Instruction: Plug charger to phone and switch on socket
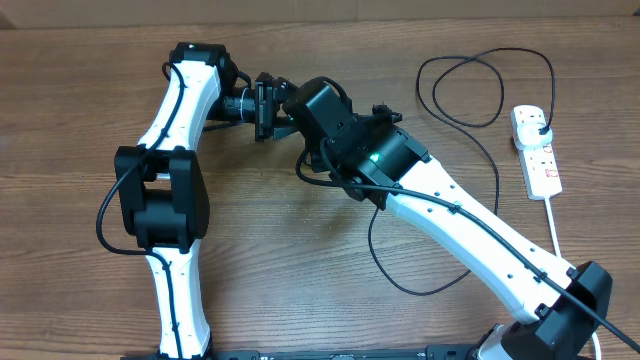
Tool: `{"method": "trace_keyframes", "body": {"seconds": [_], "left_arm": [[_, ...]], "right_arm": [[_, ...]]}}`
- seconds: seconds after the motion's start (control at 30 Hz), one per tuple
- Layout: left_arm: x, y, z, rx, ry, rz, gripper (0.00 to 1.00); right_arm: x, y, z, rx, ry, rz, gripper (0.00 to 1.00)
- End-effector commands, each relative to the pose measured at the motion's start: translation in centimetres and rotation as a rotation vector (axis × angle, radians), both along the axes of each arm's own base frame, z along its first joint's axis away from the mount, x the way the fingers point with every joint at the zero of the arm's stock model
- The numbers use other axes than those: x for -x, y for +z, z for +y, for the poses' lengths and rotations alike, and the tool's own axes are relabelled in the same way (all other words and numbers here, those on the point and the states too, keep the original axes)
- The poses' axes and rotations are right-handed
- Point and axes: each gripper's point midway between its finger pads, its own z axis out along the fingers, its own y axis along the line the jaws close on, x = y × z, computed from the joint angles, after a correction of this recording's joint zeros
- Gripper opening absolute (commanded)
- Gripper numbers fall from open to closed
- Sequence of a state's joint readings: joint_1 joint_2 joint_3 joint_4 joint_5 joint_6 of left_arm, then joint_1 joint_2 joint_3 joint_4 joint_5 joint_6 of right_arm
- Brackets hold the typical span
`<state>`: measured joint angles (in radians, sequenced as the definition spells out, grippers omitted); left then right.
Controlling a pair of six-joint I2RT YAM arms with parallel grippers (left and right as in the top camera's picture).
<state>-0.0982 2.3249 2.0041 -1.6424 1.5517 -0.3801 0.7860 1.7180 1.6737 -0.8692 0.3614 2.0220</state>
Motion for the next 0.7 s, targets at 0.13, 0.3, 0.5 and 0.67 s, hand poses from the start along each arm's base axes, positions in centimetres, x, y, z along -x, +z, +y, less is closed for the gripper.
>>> {"method": "trace_keyframes", "body": {"seconds": [0.13, 0.3, 0.5, 0.67], "left_arm": [[-0.13, 0.66, -0.31, 0.011, -0.002, -0.002, 0.44], [-0.13, 0.64, -0.31, 0.011, -0.002, -0.001, 0.40], [-0.12, 0.65, -0.32, 0.011, -0.003, -0.002, 0.31], [-0.11, 0.65, -0.34, 0.011, -0.003, -0.001, 0.17]], "right_arm": [[-0.32, 1.51, -0.15, -0.052, -0.049, -0.021, 0.05], [-0.27, 1.48, -0.09, -0.054, -0.046, -0.018, 0.05], [-0.22, 1.46, 0.03, -0.058, -0.041, -0.014, 0.05], [-0.20, 1.45, 0.03, -0.052, -0.034, -0.015, 0.06]]}}
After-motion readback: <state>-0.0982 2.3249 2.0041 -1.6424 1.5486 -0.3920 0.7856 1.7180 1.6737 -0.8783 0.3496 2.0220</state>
